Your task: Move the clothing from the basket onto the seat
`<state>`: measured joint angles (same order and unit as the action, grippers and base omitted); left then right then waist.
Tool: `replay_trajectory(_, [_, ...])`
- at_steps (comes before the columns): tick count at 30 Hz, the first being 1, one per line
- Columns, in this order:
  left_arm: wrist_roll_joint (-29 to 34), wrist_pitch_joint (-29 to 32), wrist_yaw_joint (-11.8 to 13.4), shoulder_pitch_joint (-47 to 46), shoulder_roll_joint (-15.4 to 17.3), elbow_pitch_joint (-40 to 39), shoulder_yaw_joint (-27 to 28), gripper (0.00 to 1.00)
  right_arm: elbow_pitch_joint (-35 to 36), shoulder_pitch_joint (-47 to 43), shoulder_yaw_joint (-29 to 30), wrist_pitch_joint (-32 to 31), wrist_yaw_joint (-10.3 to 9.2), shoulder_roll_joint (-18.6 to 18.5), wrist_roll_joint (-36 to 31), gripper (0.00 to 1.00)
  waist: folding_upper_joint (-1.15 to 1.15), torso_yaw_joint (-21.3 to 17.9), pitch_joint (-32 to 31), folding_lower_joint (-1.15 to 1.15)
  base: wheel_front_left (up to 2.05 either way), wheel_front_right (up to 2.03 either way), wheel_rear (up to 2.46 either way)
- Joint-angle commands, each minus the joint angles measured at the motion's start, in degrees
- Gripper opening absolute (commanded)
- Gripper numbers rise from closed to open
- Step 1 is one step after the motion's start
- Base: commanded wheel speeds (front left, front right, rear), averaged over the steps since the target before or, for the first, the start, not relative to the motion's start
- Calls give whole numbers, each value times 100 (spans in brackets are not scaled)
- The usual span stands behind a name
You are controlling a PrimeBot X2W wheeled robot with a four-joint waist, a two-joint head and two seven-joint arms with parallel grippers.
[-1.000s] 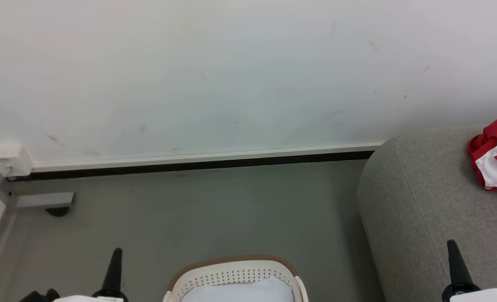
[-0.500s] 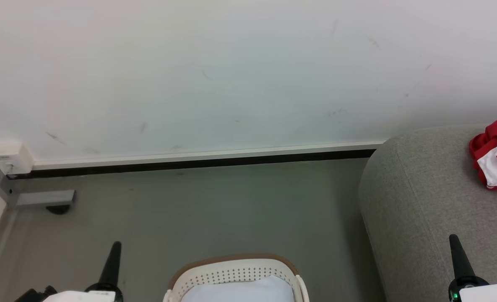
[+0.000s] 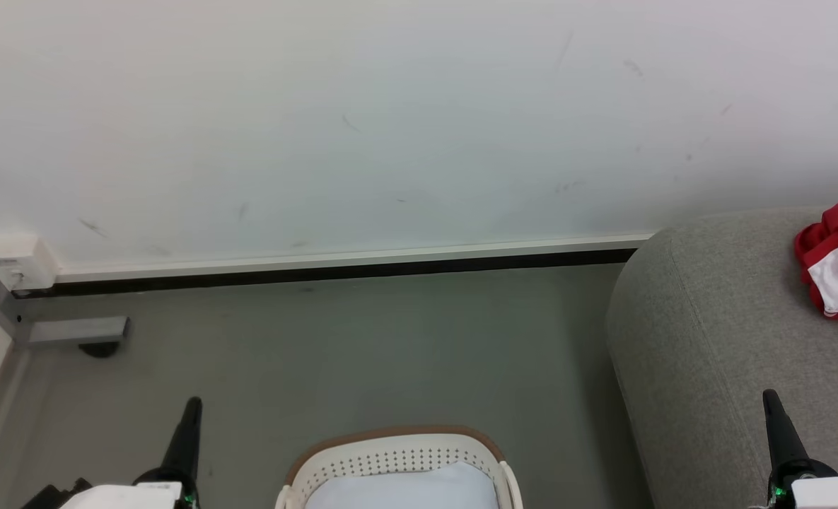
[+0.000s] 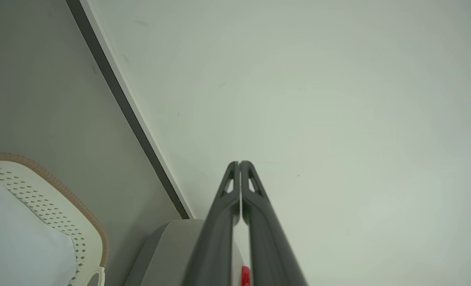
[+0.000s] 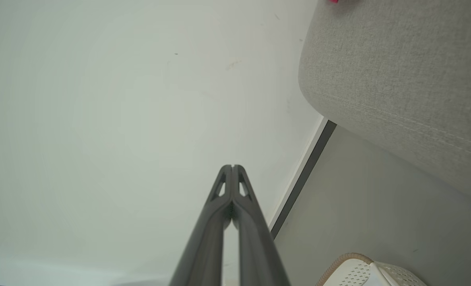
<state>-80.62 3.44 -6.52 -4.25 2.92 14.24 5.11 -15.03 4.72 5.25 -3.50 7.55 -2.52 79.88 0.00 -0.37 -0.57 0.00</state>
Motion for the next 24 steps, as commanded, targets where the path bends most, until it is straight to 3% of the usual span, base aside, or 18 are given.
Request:
replay_trajectory(1, [-163,41,-35,-96,20,-36,39,0,43,125,25,-31,-9,-52,167,0,0,2,4,0,0,0,0])
replay_trajectory(24, [-1049,293,-110,-216,3,-25,144,0,114,172,131,-286,-11,-56,1132,0,0,31,63,0,0,0,0])
